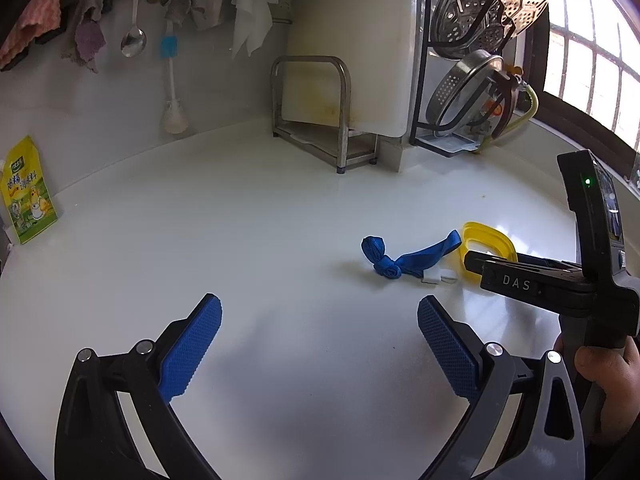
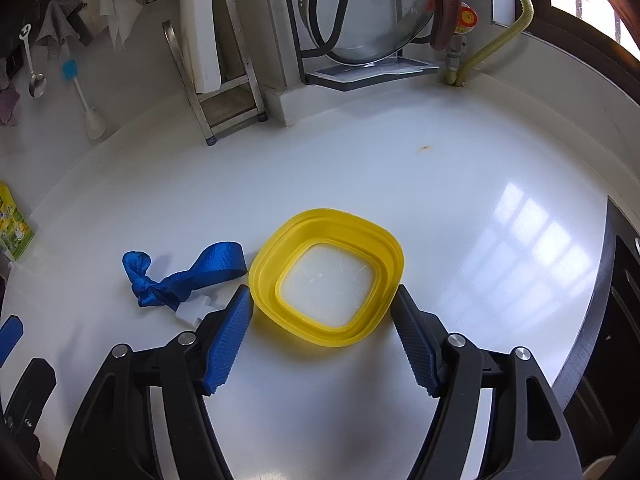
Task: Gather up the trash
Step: 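Lower the right tool around the yellow lid while the left tool closes on the blue strap, then lift the lid and strap and carry them over the grey bin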
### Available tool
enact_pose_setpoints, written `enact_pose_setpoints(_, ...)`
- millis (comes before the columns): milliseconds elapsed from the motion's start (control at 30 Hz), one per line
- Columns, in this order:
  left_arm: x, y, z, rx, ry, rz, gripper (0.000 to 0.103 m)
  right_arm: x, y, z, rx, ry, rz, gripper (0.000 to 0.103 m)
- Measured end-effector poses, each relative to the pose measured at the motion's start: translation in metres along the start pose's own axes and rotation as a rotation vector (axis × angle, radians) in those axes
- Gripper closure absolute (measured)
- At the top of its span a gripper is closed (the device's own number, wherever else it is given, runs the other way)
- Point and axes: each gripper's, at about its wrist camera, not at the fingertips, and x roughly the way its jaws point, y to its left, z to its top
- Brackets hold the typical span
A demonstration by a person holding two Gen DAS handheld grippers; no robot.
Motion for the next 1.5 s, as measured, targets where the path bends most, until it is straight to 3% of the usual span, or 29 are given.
enact_pose_setpoints(300, 0.019, -0.018, 0.006, -0.013, 0.051, -0.023, 0.006, -0.026, -0.032, -0.008, 0.077, -0.058, 0.003, 0.035)
enact_pose_setpoints(533, 0.042, -0.047, 0.015, 0.005, 0.072, 0.007, 0.006, -0.037, -0.059, -0.004, 0.135, -0.097, 0.004, 0.035)
enact_pose_setpoints(733, 0.071, -0.070, 0.021, -0.008, 0.153, -0.021, 0.006, -0.040, -0.075, -0.004, 0.196, -0.107, 0.048, 0.035)
enact_pose_setpoints(933, 0.090, -0.079, 0.030, 0.005, 0.172, 0.058, 0.006, -0.042, -0.082, -0.002, 0.224, -0.121, 0.066, 0.035)
enact_pose_setpoints(1167, 0.105, -0.077, 0.034, 0.000, 0.217, 0.099, 0.008, -0.041, -0.080, -0.002, 0.222, -0.119, 0.071, 0.035)
enact_pose_setpoints(1333, 0.109, -0.080, 0.035, 0.012, 0.222, 0.085, 0.038, -0.042, -0.079, -0.002, 0.219, -0.121, 0.071, 0.035)
enact_pose_setpoints(1467, 0.105, -0.078, 0.034, -0.002, 0.206, 0.025, 0.081, -0.041, -0.077, -0.002, 0.213, -0.120, 0.070, 0.035)
enact_pose_setpoints(1500, 0.104, -0.078, 0.034, -0.006, 0.203, 0.015, 0.083, -0.041, -0.076, -0.002, 0.208, -0.121, 0.068, 0.035)
